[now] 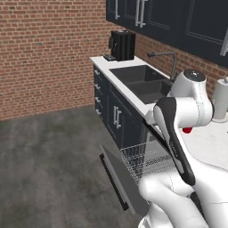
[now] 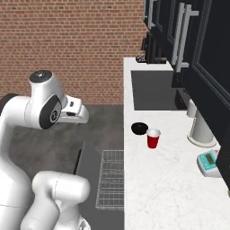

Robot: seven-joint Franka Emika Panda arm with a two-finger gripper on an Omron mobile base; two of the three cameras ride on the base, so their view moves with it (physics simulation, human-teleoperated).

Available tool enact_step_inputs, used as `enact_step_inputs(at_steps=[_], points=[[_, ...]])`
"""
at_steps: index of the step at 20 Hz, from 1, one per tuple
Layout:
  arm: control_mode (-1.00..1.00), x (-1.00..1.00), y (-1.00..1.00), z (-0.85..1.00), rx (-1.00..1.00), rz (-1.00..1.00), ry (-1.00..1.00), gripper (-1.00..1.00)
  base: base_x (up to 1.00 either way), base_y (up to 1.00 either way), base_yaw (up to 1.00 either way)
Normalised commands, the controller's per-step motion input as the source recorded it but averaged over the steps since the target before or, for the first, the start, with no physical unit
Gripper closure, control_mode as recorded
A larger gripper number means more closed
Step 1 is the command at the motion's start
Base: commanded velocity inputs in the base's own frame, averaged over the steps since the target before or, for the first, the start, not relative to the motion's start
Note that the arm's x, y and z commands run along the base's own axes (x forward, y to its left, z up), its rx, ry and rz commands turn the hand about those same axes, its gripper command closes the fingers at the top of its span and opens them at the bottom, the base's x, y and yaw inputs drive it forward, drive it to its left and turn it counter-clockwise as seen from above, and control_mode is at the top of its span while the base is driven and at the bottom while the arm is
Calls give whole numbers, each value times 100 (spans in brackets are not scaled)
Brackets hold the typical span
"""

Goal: Pick up the cup and bowl from the counter, place them in the dishwasher, and close the dishwasher door.

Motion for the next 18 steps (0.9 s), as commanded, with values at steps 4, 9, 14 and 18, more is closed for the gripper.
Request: enact_step_inputs(at_steps=[4,9,14,18], points=[[-100,15,-14,-3,0,-3,0,-100,0,0,0],[-100,32,-63,-13,0,0,3,-100,0,0,0],[-100,34,-76,-17,0,0,1,-100,0,0,0],[-100,48,-53,-25,-5,0,6,-100,0,0,0]])
